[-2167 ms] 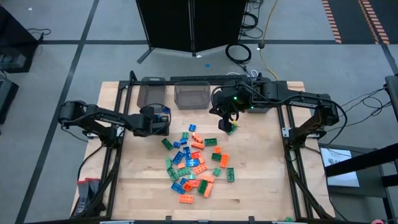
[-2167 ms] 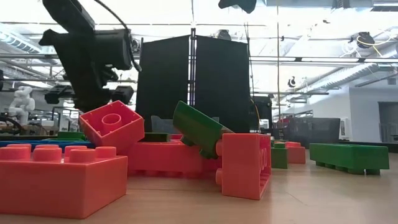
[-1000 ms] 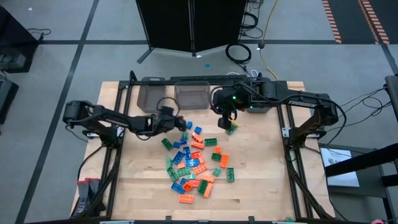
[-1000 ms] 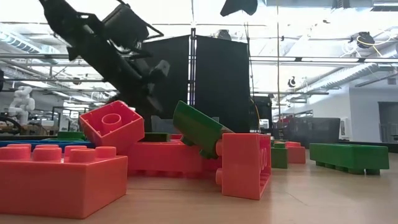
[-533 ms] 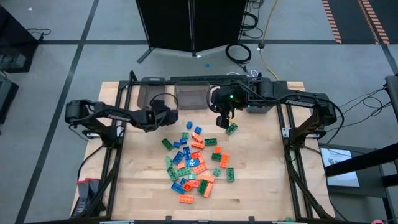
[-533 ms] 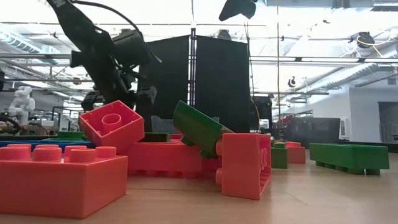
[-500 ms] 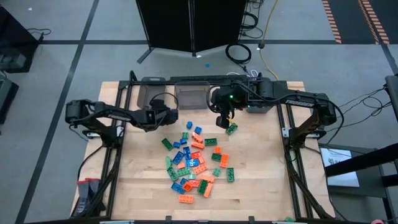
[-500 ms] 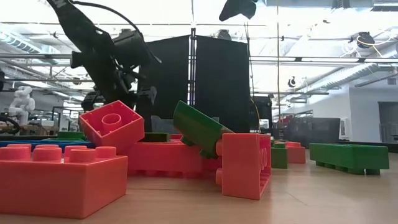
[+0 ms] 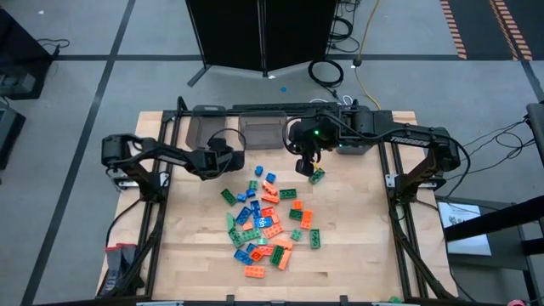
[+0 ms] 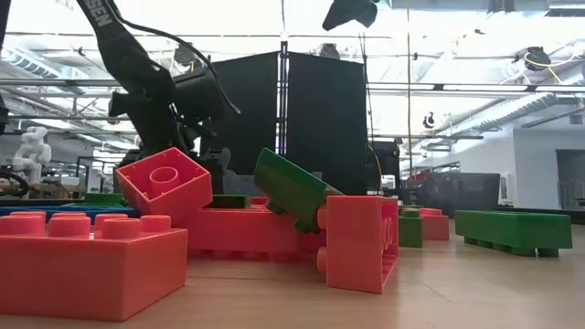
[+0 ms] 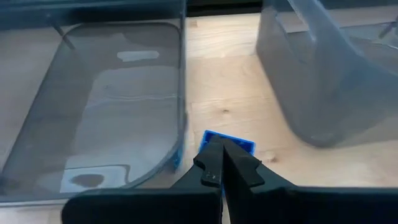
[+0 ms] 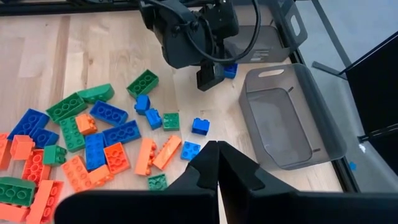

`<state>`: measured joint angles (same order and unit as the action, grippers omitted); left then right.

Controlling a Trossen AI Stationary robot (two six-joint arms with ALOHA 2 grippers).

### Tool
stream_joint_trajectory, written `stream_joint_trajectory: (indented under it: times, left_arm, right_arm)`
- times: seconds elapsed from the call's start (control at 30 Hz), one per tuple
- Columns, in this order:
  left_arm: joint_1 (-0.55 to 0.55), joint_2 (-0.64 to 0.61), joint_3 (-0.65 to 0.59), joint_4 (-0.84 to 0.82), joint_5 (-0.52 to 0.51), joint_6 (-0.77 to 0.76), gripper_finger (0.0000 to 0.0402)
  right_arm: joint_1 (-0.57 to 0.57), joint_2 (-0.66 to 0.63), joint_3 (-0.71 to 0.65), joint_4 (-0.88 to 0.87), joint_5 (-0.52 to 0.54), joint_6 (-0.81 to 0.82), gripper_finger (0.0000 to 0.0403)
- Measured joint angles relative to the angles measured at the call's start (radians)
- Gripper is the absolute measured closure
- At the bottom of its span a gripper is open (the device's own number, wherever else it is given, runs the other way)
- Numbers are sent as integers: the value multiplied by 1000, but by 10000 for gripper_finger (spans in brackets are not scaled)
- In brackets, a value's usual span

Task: Sort blocks
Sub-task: Adjust the game pieces on the table

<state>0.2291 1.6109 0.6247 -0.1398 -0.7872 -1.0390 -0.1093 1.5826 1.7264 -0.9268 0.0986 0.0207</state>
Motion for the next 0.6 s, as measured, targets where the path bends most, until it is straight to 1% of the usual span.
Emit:
stream_joint_trajectory:
  times: [0.17,0.27,0.53,0.6]
  left_arm:
    - [0,13,0,3,-2,-1,402]
    - [5,29,0,6,28,-1,402]
    - [4,51,5,111,240,0,401]
    - [-11,35,5,142,341,0,401]
  right_arm:
    - [0,0,0,0,0,-4,403]
    - [0,0,0,0,0,-4,403]
    - [1,0,0,0,-28,-3,403]
    - [1,0,0,0,-28,2,403]
